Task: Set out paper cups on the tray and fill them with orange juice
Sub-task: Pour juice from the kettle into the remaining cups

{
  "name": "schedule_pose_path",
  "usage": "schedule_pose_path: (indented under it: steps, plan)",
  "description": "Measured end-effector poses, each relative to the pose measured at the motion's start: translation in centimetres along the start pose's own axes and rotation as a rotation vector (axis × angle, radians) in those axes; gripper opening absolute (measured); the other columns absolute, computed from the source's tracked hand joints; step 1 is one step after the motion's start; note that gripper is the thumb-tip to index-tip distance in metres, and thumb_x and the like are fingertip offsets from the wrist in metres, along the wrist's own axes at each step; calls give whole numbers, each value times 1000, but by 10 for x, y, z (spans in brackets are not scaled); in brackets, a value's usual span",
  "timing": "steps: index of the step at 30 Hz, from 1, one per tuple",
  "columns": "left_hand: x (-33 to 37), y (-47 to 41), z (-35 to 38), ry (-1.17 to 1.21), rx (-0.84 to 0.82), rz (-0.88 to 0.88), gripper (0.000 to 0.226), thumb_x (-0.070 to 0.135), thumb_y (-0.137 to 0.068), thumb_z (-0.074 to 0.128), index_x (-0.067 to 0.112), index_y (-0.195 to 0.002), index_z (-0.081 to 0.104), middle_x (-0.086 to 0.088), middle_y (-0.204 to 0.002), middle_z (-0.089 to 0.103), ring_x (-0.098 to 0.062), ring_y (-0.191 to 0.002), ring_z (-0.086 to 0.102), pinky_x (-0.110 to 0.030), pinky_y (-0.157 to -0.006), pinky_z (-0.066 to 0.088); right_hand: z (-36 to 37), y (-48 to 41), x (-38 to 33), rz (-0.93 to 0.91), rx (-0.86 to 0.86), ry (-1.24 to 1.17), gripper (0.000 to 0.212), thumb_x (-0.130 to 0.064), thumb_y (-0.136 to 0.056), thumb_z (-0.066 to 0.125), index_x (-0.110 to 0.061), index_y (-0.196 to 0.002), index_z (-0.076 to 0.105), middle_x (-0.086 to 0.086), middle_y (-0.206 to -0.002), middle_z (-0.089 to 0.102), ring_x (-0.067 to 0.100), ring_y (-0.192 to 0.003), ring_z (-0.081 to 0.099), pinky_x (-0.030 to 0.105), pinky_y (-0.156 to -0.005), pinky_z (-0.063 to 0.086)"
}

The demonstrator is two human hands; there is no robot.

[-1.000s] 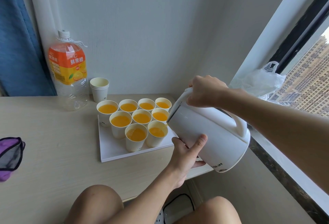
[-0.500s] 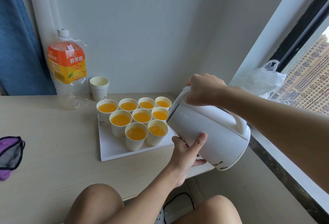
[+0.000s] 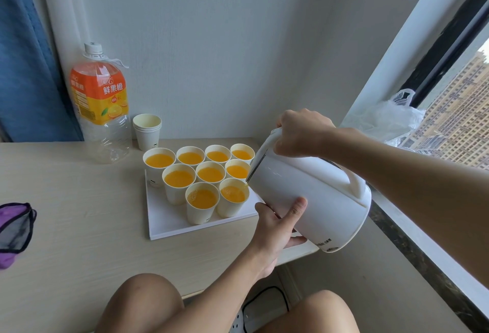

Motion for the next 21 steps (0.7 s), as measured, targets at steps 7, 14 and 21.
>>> schedule_pose_path:
  steps: [7, 14, 21]
  plan:
    - [0, 0, 0, 6, 0, 4, 123, 68, -48, 93, 6, -139, 37, -10, -136, 61, -26, -122, 66, -58, -90, 60, 1, 0, -1, 0, 1, -2, 21, -32, -87, 56, -14, -95, 62, 3, -76, 54, 28, -71, 54, 23, -51, 33]
    - [0, 0, 1, -2, -10, 6, 109, 59, -60, 90, 8, -139, 36, -9, -135, 60, -26, -123, 64, -58, -91, 59, 2, 0, 0, 3, -3, 0, 20, -31, -86, 57, -14, -93, 61, 4, -77, 54, 28, -73, 56, 23, -51, 34]
    - [0, 1, 1, -6, -8, 6, 110, 61, -59, 90, 9, -140, 36, -10, -135, 60, -25, -123, 64, -58, -92, 59, 2, 1, 0, 0, 0, -4, 18, -30, -86, 56, -14, -91, 60, 4, -76, 54, 28, -72, 55, 23, -51, 33]
Point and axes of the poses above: each hand's wrist, its own y-axis away from the middle knuckle, its own z-axis out of the palm, x = y × z, the point moved 9 cm from there along -y, towards the middle knuckle
